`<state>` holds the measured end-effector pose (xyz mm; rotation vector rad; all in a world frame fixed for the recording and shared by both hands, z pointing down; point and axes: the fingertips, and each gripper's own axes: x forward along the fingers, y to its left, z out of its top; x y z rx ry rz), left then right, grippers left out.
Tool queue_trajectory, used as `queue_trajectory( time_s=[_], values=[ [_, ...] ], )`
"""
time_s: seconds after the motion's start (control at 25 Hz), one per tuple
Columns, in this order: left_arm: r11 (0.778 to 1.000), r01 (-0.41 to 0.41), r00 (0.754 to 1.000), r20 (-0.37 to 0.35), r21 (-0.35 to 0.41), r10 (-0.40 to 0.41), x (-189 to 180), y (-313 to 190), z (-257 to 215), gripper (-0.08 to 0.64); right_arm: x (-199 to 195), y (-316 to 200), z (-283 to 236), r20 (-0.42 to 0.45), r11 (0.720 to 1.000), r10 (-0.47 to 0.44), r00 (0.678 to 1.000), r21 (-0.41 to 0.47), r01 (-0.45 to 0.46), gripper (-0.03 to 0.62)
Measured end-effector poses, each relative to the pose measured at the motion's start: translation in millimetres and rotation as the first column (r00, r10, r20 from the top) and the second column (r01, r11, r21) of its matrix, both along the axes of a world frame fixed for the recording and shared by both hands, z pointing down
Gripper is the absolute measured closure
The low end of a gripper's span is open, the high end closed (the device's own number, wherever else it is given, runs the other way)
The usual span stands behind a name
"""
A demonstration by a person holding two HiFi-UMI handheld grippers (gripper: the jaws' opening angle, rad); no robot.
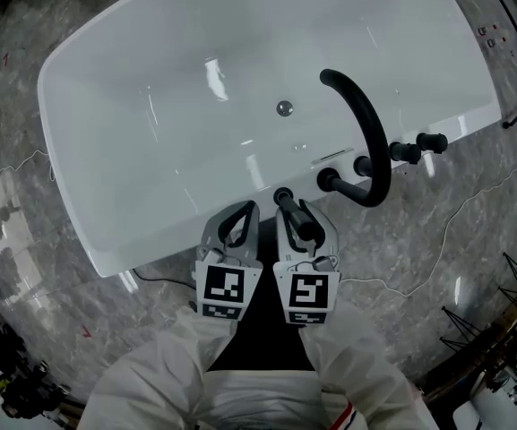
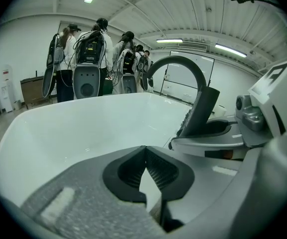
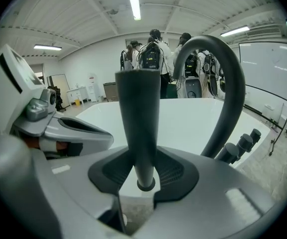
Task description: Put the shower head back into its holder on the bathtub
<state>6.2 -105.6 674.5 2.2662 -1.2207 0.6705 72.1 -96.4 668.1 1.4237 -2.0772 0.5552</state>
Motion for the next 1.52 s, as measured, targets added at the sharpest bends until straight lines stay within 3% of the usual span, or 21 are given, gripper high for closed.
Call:
queue_trajectory(
  time_s=[1.52],
  values=[
    [0.999,0.011,0.999,-0.030,-0.037,-0.013,-4.6,-8.2,17.7,0.560,-3.9,-3.8,27.3,-0.030,0.998,0.013,0.999,-0.053,-0.015,0.453]
  ],
)
